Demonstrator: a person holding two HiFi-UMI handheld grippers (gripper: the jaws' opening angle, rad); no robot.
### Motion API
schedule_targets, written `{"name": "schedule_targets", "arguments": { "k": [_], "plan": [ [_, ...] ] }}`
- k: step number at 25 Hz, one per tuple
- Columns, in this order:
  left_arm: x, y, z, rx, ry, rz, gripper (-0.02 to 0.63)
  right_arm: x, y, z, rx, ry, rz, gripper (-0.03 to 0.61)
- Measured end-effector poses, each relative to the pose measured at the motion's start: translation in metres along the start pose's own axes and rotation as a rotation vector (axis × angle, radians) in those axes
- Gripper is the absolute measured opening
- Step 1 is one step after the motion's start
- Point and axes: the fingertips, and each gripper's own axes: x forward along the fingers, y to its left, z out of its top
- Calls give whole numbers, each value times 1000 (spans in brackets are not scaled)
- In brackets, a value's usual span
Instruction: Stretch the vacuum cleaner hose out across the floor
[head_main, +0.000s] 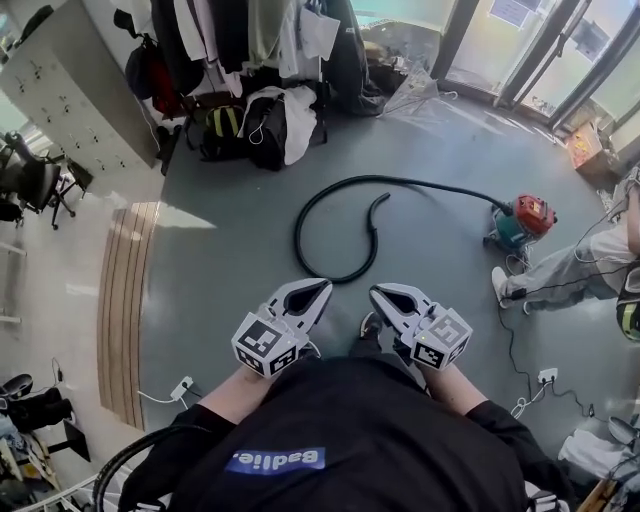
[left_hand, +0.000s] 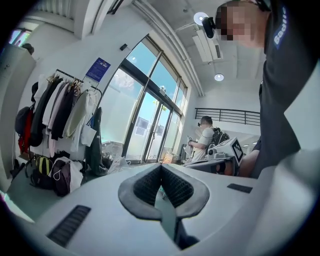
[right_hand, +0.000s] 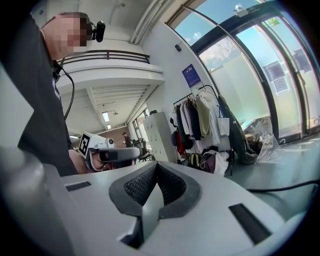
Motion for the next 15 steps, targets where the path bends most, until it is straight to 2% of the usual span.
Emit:
{"name": "schedule_targets", "arguments": {
  "k": [5, 15],
  "plan": [
    [31, 9, 13, 10, 4, 76, 8, -2, -40, 18, -22, -5, 59, 5],
    [141, 37, 21, 18, 67, 183, 8, -13, -169, 24, 25, 35, 128, 5]
  ]
}}
